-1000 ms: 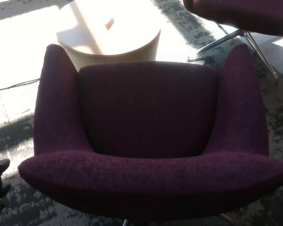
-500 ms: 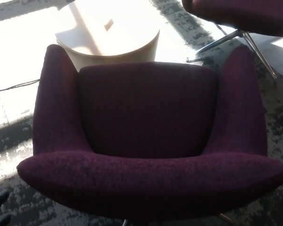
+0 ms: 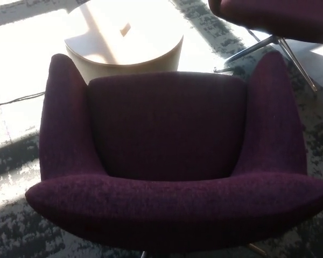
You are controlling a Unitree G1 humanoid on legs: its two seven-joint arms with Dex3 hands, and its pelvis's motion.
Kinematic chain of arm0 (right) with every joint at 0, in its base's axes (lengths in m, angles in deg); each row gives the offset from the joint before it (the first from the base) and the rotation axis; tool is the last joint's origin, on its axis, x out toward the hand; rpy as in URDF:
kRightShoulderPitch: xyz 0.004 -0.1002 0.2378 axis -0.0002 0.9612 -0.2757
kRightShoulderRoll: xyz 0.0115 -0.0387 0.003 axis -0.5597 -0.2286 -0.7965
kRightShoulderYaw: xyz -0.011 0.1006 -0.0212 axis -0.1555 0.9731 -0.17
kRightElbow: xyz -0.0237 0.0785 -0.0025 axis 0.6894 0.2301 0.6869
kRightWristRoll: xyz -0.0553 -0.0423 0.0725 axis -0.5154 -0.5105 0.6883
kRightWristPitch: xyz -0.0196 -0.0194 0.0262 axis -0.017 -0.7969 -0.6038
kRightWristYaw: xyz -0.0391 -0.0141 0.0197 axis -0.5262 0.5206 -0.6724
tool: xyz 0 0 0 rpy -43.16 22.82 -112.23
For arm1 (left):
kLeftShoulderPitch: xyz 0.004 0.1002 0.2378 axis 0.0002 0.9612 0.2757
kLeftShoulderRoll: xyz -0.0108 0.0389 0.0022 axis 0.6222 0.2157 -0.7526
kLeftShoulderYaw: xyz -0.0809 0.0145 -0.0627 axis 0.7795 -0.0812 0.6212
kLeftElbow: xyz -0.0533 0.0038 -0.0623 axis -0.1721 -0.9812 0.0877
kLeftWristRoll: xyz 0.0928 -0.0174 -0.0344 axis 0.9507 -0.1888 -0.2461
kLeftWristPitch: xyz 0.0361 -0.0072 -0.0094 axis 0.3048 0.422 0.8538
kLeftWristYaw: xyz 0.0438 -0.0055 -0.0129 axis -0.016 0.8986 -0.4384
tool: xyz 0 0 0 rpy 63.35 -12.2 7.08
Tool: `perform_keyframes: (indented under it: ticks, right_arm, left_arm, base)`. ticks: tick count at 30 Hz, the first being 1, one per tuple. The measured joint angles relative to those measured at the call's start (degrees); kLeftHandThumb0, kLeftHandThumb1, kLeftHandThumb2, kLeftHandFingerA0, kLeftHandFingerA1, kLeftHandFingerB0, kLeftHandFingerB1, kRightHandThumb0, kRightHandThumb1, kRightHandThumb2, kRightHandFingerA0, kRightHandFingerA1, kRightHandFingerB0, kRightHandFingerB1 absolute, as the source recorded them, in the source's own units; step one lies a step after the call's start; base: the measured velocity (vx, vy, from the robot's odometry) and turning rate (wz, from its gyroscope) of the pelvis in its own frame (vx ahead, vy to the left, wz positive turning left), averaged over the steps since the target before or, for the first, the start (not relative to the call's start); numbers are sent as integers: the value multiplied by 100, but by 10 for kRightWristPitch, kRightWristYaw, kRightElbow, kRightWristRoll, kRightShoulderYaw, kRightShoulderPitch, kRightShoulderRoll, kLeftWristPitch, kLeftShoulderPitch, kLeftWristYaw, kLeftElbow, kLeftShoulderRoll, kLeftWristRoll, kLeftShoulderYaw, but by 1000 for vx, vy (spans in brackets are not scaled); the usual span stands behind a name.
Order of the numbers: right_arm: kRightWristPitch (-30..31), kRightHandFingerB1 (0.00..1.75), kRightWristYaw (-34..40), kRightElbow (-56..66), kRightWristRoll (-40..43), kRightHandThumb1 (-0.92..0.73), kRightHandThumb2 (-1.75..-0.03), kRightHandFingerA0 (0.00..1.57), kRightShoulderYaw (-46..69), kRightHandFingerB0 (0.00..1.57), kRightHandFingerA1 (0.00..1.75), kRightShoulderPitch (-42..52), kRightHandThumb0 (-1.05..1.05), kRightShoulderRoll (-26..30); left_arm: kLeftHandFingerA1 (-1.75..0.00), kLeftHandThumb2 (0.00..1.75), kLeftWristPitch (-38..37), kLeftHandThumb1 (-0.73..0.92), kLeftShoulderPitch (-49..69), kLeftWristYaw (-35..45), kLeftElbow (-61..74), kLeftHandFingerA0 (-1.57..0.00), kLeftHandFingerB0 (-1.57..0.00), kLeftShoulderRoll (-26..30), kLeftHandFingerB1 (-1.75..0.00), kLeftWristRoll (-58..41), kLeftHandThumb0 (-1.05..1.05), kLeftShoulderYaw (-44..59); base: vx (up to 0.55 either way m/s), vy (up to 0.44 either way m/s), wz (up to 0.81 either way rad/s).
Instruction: The robot stands in front of a sofa and uses its left hand to push the left side of the sofa
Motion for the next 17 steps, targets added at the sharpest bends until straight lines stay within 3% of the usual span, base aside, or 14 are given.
perform_keyframes:
  ticks: [8, 17]
  right_arm:
    - [-3, 45, 1, -1, 2, -69, -61, 80, 0, 62, 62, 2, -52, 0]
    - [-6, 44, 13, -1, -2, -69, -61, 81, -9, 62, 64, 2, -52, 2]
  left_arm:
    - [-38, 125, -33, 84, 23, -83, -12, -2, -2, -10, -27, 39, -75, -62]
    - [-40, 125, -68, 83, 37, -157, -13, -3, -2, -10, -28, 77, -75, -109]
  base:
    - [0, 0, 0]
    - [0, 0, 0]
